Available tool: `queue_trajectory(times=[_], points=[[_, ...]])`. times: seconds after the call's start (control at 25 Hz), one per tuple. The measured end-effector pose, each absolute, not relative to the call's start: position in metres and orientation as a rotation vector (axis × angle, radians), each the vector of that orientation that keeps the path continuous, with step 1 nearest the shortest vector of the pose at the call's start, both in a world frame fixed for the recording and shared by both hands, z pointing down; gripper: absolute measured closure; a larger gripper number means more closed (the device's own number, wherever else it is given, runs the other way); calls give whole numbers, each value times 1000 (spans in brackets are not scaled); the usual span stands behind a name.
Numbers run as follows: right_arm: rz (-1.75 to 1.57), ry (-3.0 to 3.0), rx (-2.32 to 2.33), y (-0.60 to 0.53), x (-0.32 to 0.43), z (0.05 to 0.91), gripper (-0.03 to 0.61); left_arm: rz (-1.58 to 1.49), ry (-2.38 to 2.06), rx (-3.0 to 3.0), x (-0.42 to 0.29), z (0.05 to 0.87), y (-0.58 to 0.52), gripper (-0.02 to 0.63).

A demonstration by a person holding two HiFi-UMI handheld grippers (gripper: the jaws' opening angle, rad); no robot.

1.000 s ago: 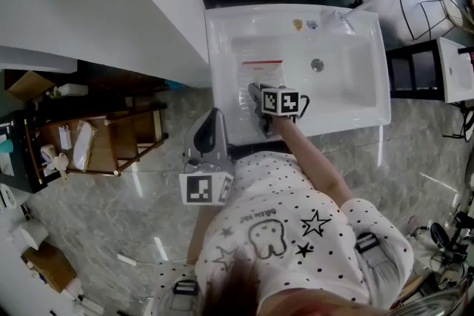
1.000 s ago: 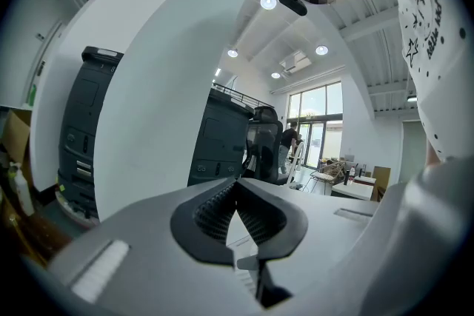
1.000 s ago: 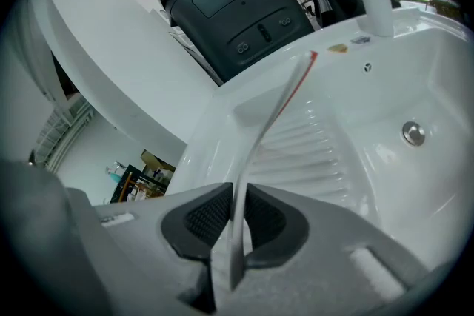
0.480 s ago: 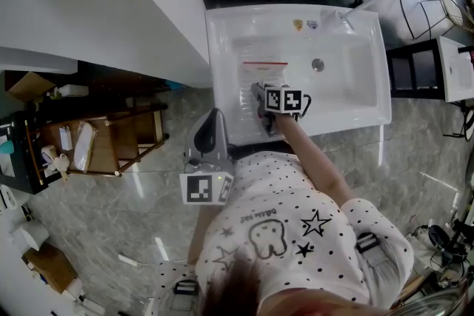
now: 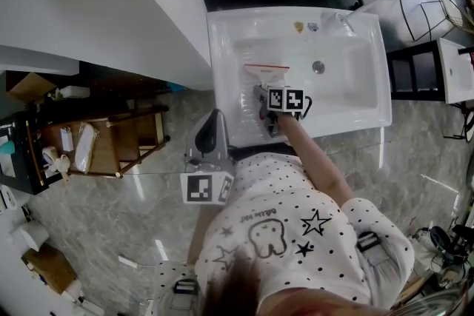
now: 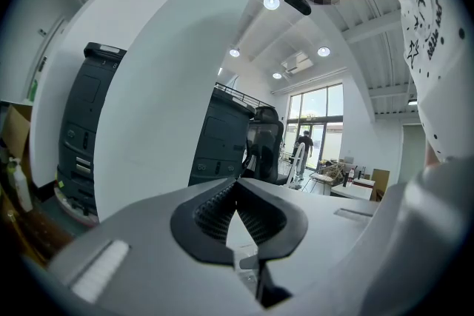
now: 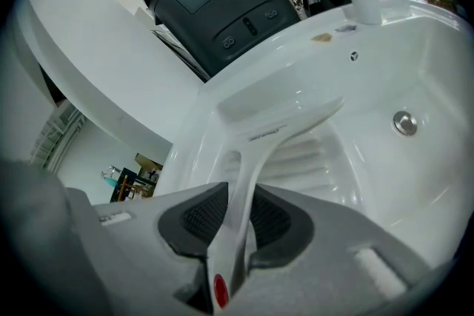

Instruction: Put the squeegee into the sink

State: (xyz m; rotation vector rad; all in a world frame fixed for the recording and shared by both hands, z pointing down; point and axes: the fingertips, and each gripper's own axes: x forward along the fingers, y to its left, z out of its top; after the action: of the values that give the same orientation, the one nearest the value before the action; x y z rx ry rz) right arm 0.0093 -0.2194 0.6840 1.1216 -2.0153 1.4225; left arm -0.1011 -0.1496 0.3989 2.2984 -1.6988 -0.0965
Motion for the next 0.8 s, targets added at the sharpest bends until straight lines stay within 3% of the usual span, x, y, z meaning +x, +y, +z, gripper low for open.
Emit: queue_trajectory(times=[0.8], points=[[1514, -1921, 1090, -217, 13, 691, 472, -106, -1687, 2289, -101, 401, -153, 618]])
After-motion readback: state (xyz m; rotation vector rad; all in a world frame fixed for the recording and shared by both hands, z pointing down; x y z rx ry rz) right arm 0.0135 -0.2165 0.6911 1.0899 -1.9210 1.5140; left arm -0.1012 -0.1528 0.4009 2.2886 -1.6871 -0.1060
